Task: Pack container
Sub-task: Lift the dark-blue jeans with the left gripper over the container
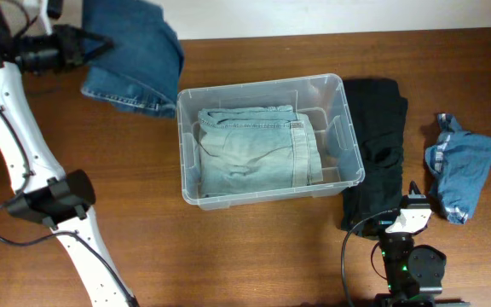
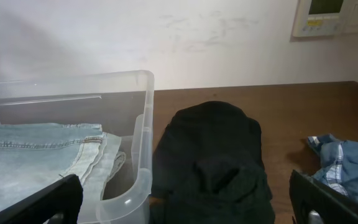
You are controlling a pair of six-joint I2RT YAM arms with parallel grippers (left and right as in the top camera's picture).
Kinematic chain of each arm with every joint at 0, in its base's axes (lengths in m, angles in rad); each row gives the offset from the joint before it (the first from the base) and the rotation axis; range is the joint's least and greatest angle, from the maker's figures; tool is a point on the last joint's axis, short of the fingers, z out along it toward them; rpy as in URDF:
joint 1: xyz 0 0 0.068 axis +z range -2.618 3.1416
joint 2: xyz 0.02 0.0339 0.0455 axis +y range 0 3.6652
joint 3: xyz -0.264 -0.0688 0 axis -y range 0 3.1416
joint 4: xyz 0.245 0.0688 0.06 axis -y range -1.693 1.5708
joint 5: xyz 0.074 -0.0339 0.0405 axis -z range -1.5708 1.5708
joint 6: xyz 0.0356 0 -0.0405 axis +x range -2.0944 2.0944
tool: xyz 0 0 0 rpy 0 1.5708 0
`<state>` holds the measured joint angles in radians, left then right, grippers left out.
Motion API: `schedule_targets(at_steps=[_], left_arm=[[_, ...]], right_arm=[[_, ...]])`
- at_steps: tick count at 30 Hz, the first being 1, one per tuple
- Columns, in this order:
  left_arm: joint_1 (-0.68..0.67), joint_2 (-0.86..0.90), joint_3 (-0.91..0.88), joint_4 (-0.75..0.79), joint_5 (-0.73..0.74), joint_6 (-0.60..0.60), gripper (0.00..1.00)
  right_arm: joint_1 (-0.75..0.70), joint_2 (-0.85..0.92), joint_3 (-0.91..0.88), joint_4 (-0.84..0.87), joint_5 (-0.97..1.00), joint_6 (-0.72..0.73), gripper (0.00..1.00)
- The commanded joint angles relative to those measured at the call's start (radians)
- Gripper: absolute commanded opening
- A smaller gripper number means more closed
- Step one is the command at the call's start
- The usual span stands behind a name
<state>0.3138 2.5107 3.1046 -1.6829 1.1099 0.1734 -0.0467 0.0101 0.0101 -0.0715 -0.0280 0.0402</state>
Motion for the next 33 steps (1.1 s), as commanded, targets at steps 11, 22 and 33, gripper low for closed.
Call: schedule_targets(at_steps=[11, 22, 33], left_arm=[[-0.591, -0.324, 0.030, 0.053, -0.351, -0.256, 0.01], [-0.817, -0.119, 0.029, 0.180, -0.637, -0.640, 0.00], [-0.958, 0.044, 0.026, 0.136, -0.768, -0.773, 0.01]], right_arm=[[0.001, -0.006, -0.005, -0.004, -0.006, -0.006, 0.98], [0.001, -0.006, -0.005, -0.004, -0.006, -0.006, 0.98], [0.001, -0.006, -0.005, -0.004, -0.006, -0.006, 0.98]])
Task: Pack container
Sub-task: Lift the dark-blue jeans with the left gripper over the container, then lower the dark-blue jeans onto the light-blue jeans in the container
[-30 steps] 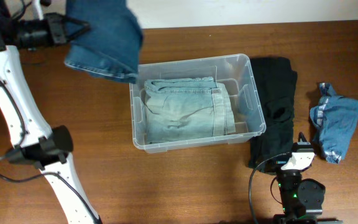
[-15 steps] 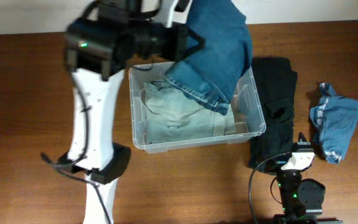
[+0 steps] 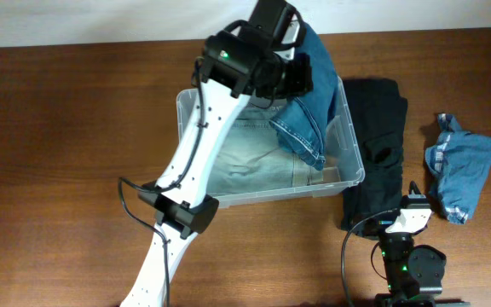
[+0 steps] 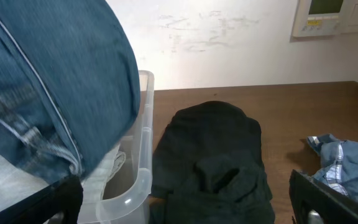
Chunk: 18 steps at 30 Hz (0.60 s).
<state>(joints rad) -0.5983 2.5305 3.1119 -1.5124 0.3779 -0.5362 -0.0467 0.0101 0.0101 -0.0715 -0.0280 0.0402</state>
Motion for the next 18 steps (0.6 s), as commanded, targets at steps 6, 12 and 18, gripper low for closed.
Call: schedule_targets(at_steps=[6, 12, 18], left_arm=[[-0.088, 0.062, 0.017, -0.147, -0.124, -0.071, 0.01], [-0.077, 0.063, 0.017, -0.167, -0.263, -0.157, 0.00], [-0.040, 0.062, 0.018, -0.094, -0.327, -0.174, 0.00]], right_arm=[[0.001, -0.006, -0.005, -0.004, -0.006, -0.006, 0.98], [0.001, -0.006, -0.005, -0.004, -0.006, -0.006, 0.98], [0.001, -0.006, -0.005, -0.004, -0.006, -0.006, 0.98]])
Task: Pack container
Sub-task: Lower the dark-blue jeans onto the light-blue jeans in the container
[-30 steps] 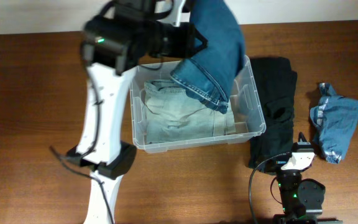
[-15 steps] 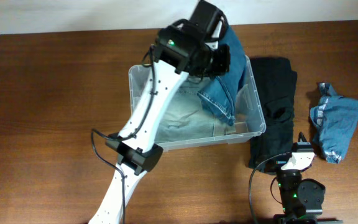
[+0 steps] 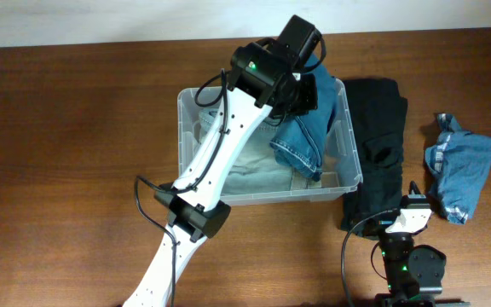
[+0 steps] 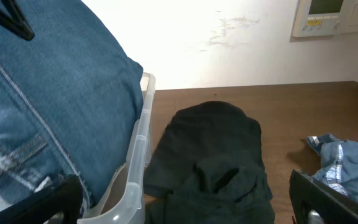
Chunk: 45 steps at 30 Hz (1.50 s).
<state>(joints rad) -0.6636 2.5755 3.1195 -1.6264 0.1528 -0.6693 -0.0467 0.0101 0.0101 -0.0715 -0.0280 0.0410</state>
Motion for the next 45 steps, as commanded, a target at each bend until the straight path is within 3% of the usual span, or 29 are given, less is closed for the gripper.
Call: schedule_targets(at_steps=[1, 3, 7, 14, 21, 45], left_arm=[[0.025, 0.016, 0.010, 0.009, -0.145, -0.041, 0.00], [0.026, 0.016, 0.018, -0.044, -0.188, -0.040, 0.01], [0.024, 0.003, 0.018, -0.061, -0.062, 0.019, 0.01], [0.025, -0.028, 0.018, -0.061, -0.231, 0.094, 0.01], [-0.009, -0.239, 0.016, -0.061, -0.304, 0.227, 0.01], [-0.016, -0.293, -0.071, -0.027, -0.431, 0.191, 0.01]], right_arm=[[0.001, -0.006, -0.005, -0.004, -0.006, -0.007, 0.98], [0.001, -0.006, -0.005, -0.004, -0.006, -0.007, 0.98], [0.001, -0.006, -0.005, -0.004, -0.006, -0.007, 0.98], [0.001, -0.006, -0.005, -0.004, -0.006, -0.007, 0.98], [0.001, -0.006, -0.005, -0.004, -0.006, -0.007, 0.98], [0.001, -0.006, -0.005, -0.004, -0.006, -0.007, 0.98]])
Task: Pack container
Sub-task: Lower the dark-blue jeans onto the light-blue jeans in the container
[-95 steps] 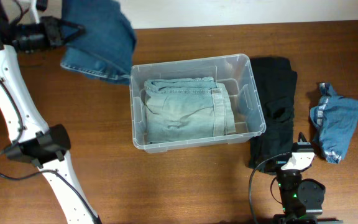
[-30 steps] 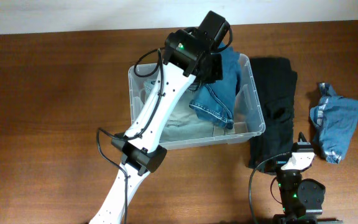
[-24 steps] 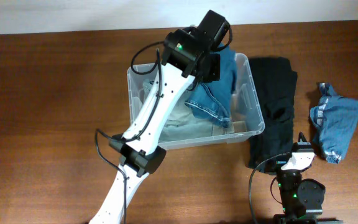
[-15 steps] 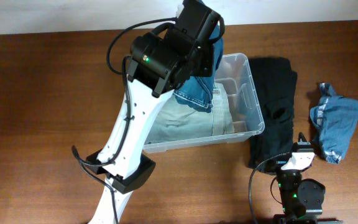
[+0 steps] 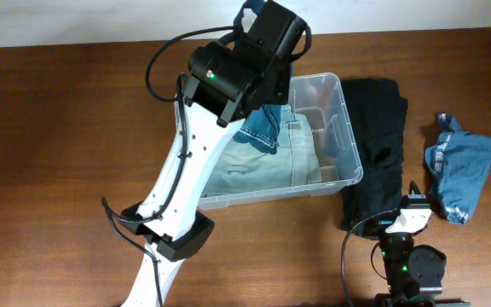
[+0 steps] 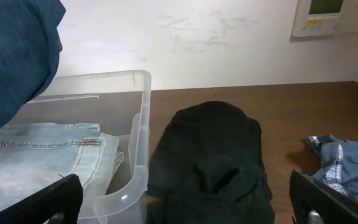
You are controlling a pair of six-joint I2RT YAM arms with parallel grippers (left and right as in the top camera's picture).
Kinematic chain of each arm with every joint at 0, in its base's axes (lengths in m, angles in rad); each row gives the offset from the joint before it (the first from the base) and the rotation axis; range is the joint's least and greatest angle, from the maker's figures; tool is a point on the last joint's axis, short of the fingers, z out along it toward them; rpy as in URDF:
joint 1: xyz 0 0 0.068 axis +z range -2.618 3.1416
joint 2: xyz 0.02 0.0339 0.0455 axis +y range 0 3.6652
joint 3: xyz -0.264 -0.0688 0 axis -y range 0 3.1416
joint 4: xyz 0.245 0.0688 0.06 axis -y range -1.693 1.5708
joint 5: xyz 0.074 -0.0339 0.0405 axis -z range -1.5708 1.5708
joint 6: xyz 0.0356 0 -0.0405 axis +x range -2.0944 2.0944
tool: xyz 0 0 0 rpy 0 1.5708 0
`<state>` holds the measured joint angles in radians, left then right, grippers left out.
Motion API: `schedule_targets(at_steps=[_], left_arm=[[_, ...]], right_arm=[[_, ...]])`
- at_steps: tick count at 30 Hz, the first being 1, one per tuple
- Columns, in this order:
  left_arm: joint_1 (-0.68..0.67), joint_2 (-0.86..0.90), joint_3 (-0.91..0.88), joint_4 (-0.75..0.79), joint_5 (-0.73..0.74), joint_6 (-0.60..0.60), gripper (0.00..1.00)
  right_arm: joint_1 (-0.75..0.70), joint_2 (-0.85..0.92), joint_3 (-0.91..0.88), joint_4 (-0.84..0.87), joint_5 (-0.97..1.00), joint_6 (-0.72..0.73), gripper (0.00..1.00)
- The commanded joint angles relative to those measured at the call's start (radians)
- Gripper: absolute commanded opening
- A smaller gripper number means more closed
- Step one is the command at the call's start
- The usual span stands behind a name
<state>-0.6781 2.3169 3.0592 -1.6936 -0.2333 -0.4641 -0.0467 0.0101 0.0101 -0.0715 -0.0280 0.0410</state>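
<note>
A clear plastic container (image 5: pixel 350 160) holds folded light-blue jeans (image 5: pixel 262 166). My left gripper (image 5: pixel 261 94) is above the container's back middle, its jaws hidden under the wrist. It is shut on dark blue jeans (image 5: pixel 261 128), which hang over the light ones. In the right wrist view the dark jeans (image 6: pixel 14 56) hang at the upper left, above the container (image 6: pixel 143 124) and light jeans (image 6: pixel 36 155). My right gripper (image 6: pixel 185 210) stands wide open and holds nothing, low at the near end of a black garment (image 6: pixel 213 155).
The black garment (image 5: pixel 378 145) lies right of the container, touching its wall. A crumpled blue checked shirt (image 5: pixel 459 162) lies at the far right, also seen in the right wrist view (image 6: pixel 347 168). The left arm (image 5: pixel 190 170) crosses the container's left half.
My left gripper has moved left with the dark jeans, from the container's right end to its back middle. The jeans now hang higher, clear of the right wall. The right arm has not moved.
My left gripper first held the dark jeans off the table's back left, away from the container. Then it was over the container's back right. Then the jeans drooped into the right end, and now they hang over the middle.
</note>
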Motion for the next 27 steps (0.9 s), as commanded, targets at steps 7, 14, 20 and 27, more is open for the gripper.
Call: schedule_targets(at_steps=[7, 14, 20, 27], left_arm=[[-0.002, -0.036, -0.115, 0.089, -0.066, -0.020, 0.01], [-0.008, -0.098, -0.115, 0.100, -0.129, -0.021, 0.01], [-0.006, -0.154, -0.115, 0.099, -0.161, -0.020, 0.01], [-0.005, -0.154, -0.117, 0.076, -0.183, -0.020, 0.01]], right_arm=[[0.001, -0.006, -0.005, -0.004, -0.006, -0.007, 0.98], [0.001, -0.006, -0.005, -0.004, -0.006, -0.007, 0.98], [0.001, -0.006, -0.005, -0.004, -0.006, -0.007, 0.98], [0.001, -0.006, -0.005, -0.004, -0.006, -0.007, 0.98]])
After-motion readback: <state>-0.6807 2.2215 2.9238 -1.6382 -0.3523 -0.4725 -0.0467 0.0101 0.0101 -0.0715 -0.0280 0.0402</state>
